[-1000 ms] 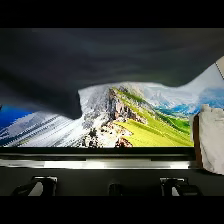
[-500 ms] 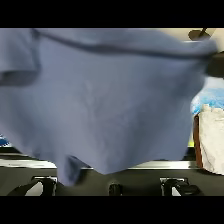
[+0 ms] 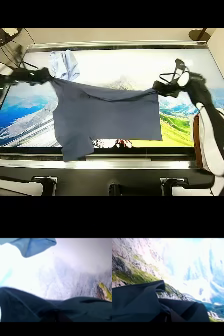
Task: Fold the shirts.
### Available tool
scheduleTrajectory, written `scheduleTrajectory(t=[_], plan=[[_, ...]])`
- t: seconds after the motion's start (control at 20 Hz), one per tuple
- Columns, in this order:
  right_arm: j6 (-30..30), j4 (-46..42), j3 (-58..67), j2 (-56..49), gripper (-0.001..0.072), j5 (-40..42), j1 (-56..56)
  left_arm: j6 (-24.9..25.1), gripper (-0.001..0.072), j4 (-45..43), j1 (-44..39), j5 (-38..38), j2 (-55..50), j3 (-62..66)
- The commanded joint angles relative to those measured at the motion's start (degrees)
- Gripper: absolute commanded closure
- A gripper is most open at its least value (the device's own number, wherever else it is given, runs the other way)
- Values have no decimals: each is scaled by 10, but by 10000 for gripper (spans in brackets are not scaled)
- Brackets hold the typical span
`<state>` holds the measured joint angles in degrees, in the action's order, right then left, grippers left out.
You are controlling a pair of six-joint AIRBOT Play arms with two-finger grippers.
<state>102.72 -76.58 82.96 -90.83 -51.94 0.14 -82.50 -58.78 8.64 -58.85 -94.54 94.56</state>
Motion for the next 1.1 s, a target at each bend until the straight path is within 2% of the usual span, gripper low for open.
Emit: scheduleTrajectory(t=[0.0, 0.05, 0.1, 0.15, 0.25, 0.3, 0.35, 0.4, 0.45, 0.55, 0.6, 0.75, 0.95, 1.05], plan=[[34, 90, -1, -55, 664, 49, 0, 2, 655, 33, -24, -14, -61, -7], [30, 88, 3, -50, 580, 37, -3, 2, 522, 33, -24, -26, -59, -6], [24, 89, 9, -40, 358, 14, -11, 0, 262, 32, -17, -57, -55, 2], [-10, 89, 19, -25, 224, -22, -26, 0, 154, 28, -3, -107, -50, 18], [-83, 87, 35, 10, 209, -104, -76, 2, 156, -6, 37, -228, -38, 45], [-97, 83, 35, 26, 210, -147, -106, 1, 168, -37, 58, -279, -26, 42], [-106, 77, 35, 37, 212, -209, -140, 0, 211, -64, 78, -319, -10, 25], [-115, 68, 35, 41, 214, -268, -168, 0, 286, -82, 100, -341, 15, -15], [-127, 58, 30, 41, 215, -322, -191, 1, 319, -85, 119, -340, 45, -71], [-145, 53, 2, 41, 257, -380, -218, 18, 292, -83, 154, -306, 118, -231], [-144, 56, -16, 42, 277, -382, -223, 33, 245, -83, 167, -285, 147, -306], [-147, 60, -63, 42, 272, -383, -217, 73, 240, -76, 197, -215, 204, -475], [-151, 64, -89, 42, 267, -382, -213, 106, 240, 10, 202, -128, 203, -550], [-152, 63, -89, 42, 222, -379, -213, 105, 245, 34, 198, -93, 196, -556]])
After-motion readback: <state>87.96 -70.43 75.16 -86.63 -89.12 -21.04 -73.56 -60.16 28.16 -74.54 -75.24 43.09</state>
